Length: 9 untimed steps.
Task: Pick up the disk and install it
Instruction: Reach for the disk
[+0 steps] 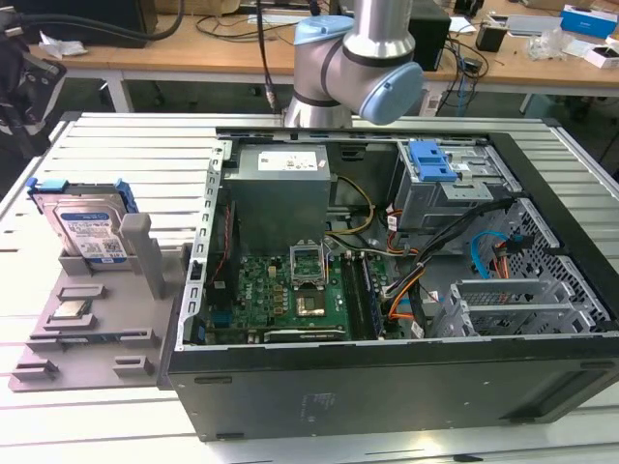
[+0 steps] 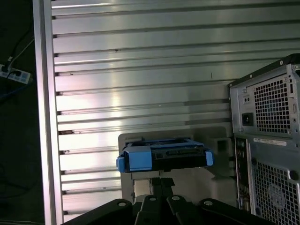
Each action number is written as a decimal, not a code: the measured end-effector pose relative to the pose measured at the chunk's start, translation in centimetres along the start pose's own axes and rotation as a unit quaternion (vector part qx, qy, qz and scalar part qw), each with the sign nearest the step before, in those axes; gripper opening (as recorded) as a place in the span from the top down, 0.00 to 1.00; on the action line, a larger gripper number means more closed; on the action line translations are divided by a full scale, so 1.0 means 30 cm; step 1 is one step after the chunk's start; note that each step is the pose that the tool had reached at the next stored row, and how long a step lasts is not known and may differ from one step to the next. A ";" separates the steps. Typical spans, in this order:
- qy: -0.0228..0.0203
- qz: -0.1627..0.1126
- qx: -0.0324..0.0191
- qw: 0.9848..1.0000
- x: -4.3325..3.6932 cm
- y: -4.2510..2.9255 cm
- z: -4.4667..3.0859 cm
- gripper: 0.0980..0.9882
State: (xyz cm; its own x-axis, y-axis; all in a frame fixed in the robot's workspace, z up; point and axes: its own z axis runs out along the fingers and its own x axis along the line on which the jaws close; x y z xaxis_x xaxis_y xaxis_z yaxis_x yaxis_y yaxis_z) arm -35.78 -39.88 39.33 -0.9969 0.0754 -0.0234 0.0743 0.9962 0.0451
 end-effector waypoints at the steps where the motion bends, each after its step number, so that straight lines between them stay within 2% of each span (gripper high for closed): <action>1: 0.000 0.000 0.000 1.000 0.012 -0.001 0.000 0.99; 9: 0.000 0.000 0.000 1.000 0.025 -0.002 -0.001 0.99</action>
State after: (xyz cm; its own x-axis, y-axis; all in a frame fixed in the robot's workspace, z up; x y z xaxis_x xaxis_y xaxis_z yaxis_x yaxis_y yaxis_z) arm -36.52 -39.89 39.32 -0.9969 0.0752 -0.0234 0.0741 0.9962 0.0451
